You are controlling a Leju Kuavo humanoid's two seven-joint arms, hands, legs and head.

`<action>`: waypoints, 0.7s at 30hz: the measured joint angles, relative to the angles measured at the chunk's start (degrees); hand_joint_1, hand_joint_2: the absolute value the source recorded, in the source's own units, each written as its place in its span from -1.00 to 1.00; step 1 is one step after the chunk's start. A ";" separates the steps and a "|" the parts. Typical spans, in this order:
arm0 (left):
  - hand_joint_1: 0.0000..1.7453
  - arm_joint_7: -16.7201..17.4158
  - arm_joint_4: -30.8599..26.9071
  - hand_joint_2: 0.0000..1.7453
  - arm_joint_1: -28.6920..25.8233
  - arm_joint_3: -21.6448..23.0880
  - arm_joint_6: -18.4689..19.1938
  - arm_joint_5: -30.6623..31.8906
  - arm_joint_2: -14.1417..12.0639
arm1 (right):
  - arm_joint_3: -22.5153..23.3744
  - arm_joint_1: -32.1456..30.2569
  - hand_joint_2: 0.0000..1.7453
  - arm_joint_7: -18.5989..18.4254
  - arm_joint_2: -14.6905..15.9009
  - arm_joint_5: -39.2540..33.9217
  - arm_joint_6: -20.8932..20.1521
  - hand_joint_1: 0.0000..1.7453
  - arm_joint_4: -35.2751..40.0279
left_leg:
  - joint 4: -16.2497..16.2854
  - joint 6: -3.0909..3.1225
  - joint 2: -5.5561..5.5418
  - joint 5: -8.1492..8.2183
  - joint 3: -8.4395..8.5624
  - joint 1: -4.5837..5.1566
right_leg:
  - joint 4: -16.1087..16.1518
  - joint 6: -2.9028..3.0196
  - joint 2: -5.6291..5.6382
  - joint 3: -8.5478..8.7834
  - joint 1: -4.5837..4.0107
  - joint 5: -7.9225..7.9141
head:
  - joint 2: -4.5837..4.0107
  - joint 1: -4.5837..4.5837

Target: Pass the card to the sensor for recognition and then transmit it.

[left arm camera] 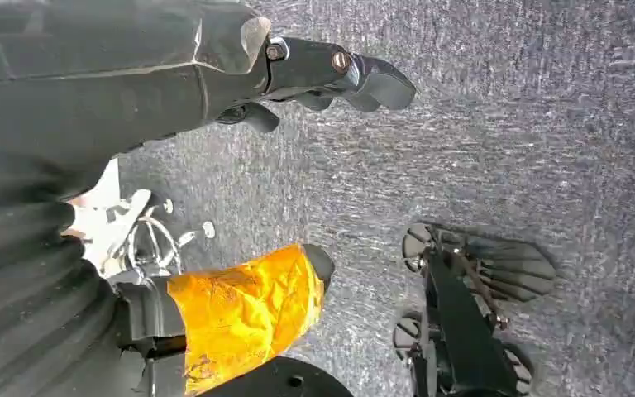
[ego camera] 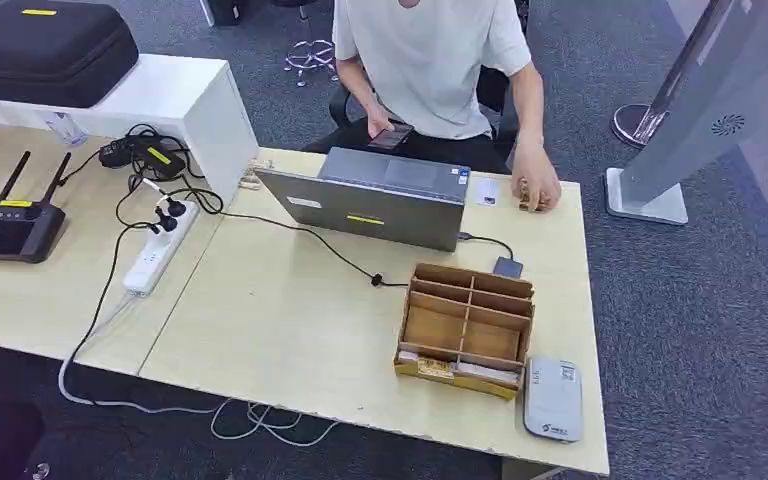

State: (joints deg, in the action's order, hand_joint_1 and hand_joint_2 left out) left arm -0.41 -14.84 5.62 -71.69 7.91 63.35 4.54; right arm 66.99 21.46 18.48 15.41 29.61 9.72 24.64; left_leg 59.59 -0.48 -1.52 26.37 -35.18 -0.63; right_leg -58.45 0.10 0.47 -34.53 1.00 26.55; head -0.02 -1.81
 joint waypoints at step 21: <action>-1.00 0.37 0.00 1.00 0.09 -2.78 -2.23 -0.27 3.63 | -9.35 -16.95 1.00 -23.33 -18.16 24.18 -6.91 -1.00 -11.24 | -0.10 -0.26 -0.07 0.22 0.37 -0.10 | -0.20 0.33 -0.09 0.29 -0.12 0.47 | 0.00 -0.63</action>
State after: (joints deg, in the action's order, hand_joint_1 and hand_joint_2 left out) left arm -0.04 -14.84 5.71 -74.47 5.68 63.08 8.17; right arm 57.64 4.51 -4.85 -2.75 53.79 2.82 13.40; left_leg 59.49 -0.74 -1.59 26.60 -34.81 -0.74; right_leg -58.65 0.43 0.38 -34.23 0.87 27.02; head -0.02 -2.45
